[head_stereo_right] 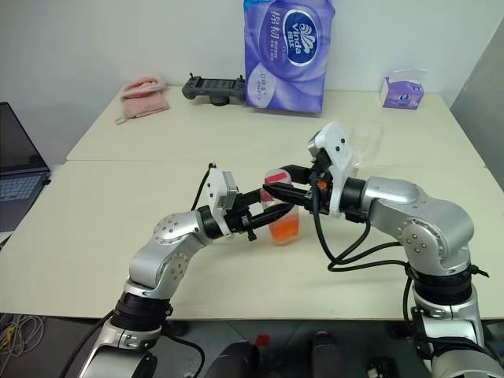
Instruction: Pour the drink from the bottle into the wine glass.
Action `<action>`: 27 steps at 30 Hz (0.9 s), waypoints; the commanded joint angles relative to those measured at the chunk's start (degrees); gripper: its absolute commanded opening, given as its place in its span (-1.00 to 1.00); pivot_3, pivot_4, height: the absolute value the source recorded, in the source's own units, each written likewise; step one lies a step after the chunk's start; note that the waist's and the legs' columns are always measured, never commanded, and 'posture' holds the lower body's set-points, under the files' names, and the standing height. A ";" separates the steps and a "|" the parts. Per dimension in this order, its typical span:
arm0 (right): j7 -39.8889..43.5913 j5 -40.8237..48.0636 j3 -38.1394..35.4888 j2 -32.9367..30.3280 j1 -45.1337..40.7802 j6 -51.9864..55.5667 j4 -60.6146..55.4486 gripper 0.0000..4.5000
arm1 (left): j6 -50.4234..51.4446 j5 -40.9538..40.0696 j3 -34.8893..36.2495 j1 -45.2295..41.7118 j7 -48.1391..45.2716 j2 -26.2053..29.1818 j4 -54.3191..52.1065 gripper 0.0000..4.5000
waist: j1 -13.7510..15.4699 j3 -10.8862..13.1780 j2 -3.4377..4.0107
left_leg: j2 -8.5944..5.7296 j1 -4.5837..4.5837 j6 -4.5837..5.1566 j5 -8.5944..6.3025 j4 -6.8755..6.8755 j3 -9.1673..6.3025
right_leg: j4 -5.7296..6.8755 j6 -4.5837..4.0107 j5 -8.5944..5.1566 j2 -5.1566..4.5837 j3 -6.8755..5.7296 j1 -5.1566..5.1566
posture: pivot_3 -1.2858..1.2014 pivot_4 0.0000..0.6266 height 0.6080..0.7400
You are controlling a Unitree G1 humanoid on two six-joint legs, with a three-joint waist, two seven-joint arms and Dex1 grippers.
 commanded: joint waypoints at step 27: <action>41.13 -4.35 4.50 -12.00 -8.26 -25.03 17.06 -0.19 | 0.48 -2.72 -0.49 -1.30 -2.14 0.52 -1.90 -0.21 | -0.08 0.00 -0.01 | 0.00 0.04 0.08 0.06 0.06 0.09 | -0.02 0.00 0.03 0.01 0.04 0.03 | 0.03 -0.52 1.00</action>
